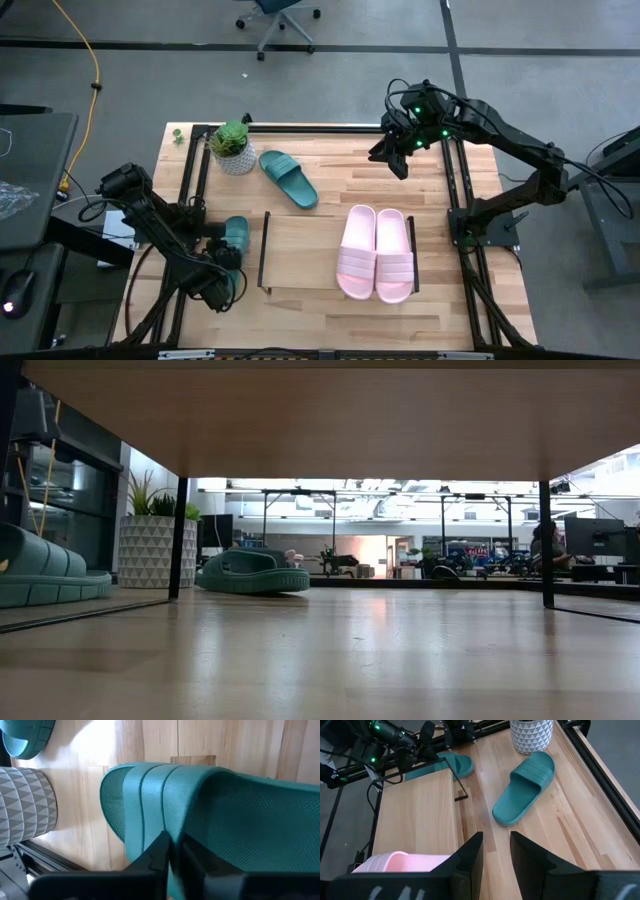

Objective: Pick and place slides into the shelf
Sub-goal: Put the bottom green slide on the shelf

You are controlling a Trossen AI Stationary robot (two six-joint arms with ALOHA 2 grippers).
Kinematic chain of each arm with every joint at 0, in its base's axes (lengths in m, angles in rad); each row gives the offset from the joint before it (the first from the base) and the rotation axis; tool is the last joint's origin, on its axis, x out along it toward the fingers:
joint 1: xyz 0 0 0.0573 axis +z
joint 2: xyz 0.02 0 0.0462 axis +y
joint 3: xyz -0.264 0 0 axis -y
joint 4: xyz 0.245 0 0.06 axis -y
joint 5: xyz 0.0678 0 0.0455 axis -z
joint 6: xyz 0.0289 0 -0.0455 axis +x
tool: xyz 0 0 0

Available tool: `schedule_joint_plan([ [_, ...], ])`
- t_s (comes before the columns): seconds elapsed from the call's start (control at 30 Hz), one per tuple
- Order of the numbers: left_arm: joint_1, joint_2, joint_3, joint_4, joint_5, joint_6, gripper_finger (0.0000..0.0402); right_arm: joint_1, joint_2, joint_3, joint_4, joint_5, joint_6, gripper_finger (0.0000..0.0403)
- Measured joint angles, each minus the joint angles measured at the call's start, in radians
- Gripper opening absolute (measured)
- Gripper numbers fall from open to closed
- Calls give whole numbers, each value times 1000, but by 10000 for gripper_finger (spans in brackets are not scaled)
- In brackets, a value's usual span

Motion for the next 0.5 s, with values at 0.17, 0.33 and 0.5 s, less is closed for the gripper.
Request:
schedule_joint_plan([
  [0.17,0,0,0,-19,0,-29,13,0,0,0,0,1,7,87],
  [0.33,-1,-9,18,-65,25,-45,5,0,0,0,0,1,11,87],
  [0.5,-1,-51,77,-166,22,-57,4,0,0,0,0,1,11,87],
])
